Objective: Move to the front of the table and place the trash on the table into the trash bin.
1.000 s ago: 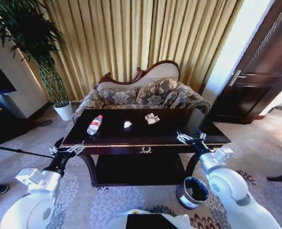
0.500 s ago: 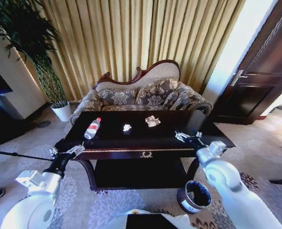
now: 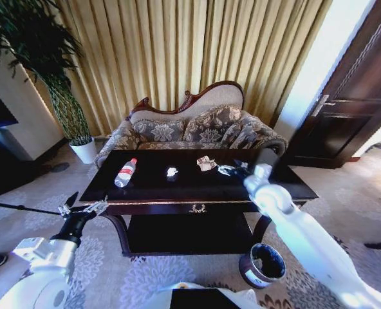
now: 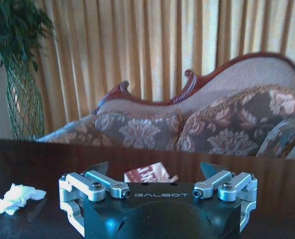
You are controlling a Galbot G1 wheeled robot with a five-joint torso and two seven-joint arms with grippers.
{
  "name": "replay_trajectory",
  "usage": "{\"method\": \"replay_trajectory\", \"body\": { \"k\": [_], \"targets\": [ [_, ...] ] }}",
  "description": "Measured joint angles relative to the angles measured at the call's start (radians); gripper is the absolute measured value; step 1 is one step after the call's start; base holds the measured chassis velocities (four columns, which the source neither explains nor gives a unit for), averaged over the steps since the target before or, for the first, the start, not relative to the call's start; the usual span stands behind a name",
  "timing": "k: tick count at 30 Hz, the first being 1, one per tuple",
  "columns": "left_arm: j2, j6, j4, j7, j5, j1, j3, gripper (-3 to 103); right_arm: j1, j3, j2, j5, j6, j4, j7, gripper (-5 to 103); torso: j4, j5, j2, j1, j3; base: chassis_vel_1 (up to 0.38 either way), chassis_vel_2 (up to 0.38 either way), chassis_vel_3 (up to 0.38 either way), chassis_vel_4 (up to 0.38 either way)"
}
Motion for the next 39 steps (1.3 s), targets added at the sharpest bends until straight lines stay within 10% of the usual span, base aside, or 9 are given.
{"method": "replay_trajectory", "body": {
  "k": [18, 39],
  "targets": [
    [-0.009, -0.007, 0.0, 0.0, 0.032, -0.012, 0.009, 100, 0.292, -0.236, 0.118, 0.078, -0.13, -0.254, 0.207, 100, 0.0, -0.0001, 0.0, 0.0, 0.0, 0.0, 0.0, 0.0, 0.0],
    [-0.009, -0.009, 0.0, 0.0, 0.034, -0.017, 0.027, 100, 0.32, -0.239, 0.127, 0.181, -0.153, -0.354, 0.248, 100, -0.0001, -0.0001, 0.0, 0.0, 0.0, 0.0, 0.0, 0.0, 0.0]
  ]
}}
